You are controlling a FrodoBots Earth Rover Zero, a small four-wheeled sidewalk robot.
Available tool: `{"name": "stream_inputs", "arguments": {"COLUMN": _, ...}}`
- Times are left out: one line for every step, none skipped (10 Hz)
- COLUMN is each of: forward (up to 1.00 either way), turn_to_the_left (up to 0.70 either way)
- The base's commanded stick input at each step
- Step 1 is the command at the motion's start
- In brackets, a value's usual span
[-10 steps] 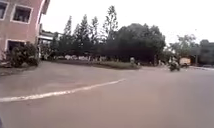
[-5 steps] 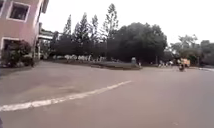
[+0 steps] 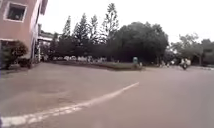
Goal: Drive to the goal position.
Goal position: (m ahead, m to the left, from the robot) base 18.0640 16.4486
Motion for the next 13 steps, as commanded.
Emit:
{"name": "stream_inputs", "arguments": {"forward": 1.0, "turn_to_the_left": 0.07}}
{"name": "stream_inputs", "arguments": {"forward": 1.0, "turn_to_the_left": 0.27}}
{"name": "stream_inputs", "arguments": {"forward": 1.0, "turn_to_the_left": 0.27}}
{"name": "stream_inputs", "arguments": {"forward": 1.0, "turn_to_the_left": 0.27}}
{"name": "stream_inputs", "arguments": {"forward": 1.0, "turn_to_the_left": 0.27}}
{"name": "stream_inputs", "arguments": {"forward": 1.0, "turn_to_the_left": 0.27}}
{"name": "stream_inputs", "arguments": {"forward": 1.0, "turn_to_the_left": 0.24}}
{"name": "stream_inputs", "arguments": {"forward": 1.0, "turn_to_the_left": 0.0}}
{"name": "stream_inputs", "arguments": {"forward": 1.0, "turn_to_the_left": 0.0}}
{"name": "stream_inputs", "arguments": {"forward": 1.0, "turn_to_the_left": 0.0}}
{"name": "stream_inputs", "arguments": {"forward": 1.0, "turn_to_the_left": 0.0}}
{"name": "stream_inputs", "arguments": {"forward": 1.0, "turn_to_the_left": 0.0}}
{"name": "stream_inputs", "arguments": {"forward": 1.0, "turn_to_the_left": 0.0}}
